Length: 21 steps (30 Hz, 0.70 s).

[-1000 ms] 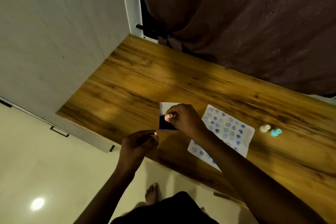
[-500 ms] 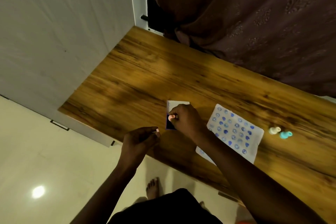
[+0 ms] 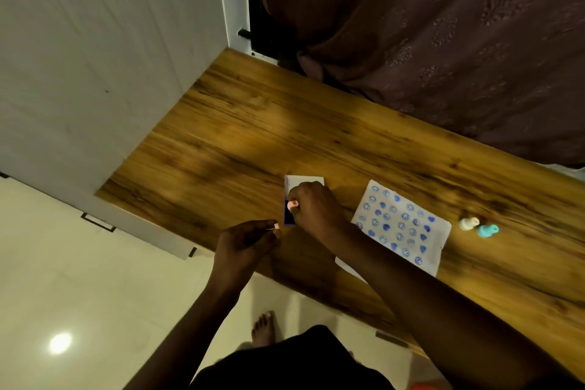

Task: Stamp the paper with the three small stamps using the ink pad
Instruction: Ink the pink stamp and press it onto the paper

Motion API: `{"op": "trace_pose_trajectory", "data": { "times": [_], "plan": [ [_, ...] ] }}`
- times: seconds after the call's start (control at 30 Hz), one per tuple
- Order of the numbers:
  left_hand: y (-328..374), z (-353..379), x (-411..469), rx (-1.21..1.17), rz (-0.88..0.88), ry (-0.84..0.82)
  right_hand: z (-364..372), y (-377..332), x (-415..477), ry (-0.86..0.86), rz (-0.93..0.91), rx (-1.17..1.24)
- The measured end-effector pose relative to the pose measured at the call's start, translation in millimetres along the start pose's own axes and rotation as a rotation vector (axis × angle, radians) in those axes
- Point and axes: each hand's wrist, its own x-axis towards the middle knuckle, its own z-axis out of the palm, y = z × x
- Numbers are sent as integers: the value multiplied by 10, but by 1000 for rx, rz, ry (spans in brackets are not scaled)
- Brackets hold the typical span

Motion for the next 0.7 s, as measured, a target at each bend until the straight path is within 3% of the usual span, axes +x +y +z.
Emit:
{"op": "trace_pose_trajectory", "data": {
  "times": [0.17, 0.33, 0.53, 0.7],
  "plan": [
    [88, 15, -58, -47, 44, -11, -89, 7, -4, -40, -11, 27],
    [137, 110, -79, -30, 62, -64, -285, 75, -181, 57, 45, 251],
    [50, 427, -76, -18, 12, -172, -651, 475, -837, 185, 220, 575],
    [-29, 738, -116, 45, -20, -256, -716, 883, -1643, 297, 438, 585]
  ]
}}
